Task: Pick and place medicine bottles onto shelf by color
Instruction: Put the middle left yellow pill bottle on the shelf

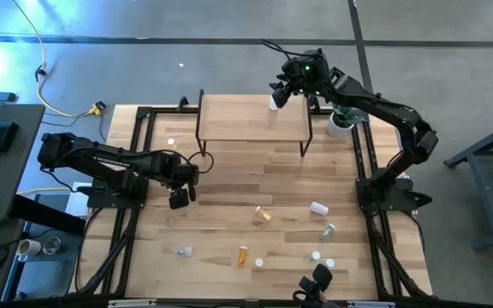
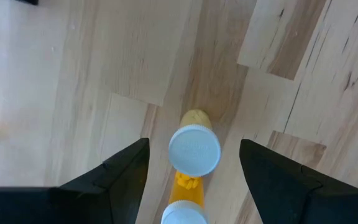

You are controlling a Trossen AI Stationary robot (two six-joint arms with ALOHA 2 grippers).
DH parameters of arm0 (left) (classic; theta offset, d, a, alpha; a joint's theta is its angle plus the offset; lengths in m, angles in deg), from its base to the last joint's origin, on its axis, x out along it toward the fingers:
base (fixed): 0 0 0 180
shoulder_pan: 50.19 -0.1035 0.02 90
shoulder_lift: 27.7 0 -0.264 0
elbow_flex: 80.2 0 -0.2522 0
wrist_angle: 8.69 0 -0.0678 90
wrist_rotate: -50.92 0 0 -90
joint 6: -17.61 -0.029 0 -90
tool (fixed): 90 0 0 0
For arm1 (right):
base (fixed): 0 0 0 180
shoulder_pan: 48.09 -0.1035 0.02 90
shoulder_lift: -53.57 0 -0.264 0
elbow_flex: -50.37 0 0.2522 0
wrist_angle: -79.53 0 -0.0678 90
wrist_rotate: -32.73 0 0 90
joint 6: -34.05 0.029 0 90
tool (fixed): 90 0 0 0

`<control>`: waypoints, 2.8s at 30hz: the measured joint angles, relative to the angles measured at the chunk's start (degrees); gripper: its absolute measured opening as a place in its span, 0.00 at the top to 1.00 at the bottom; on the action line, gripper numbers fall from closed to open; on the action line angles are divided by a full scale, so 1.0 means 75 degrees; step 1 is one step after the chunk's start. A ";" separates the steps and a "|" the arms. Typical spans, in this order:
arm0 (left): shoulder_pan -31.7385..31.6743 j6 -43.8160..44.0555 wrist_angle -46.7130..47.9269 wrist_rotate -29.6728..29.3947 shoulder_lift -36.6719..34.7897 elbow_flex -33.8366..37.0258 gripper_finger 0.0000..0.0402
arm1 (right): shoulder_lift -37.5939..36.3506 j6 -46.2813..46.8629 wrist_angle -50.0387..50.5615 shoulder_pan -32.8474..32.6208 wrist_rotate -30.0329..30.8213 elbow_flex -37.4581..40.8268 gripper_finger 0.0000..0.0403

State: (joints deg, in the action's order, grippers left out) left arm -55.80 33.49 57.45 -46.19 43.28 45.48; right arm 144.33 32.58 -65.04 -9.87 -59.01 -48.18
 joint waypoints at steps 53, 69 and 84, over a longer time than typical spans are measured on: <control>-0.0169 -0.0290 0.0643 0.0742 -0.0111 -0.1077 0.73 | 0.0000 0.0212 0.0117 0.0000 0.0003 0.0000 0.53; -0.1803 -0.2456 0.2245 -0.0348 -0.0111 -0.4325 0.73 | -0.0224 0.0792 0.0200 -0.0205 0.0029 0.0000 0.53; -0.4021 -0.3984 0.2199 -0.0931 0.0998 -0.6977 0.73 | -0.0224 0.1201 0.0220 -0.0149 0.0030 0.0000 0.53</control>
State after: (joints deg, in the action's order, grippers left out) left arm -85.96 3.61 73.94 -53.18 50.77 -6.84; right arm 142.65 41.59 -63.39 -10.99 -58.79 -48.18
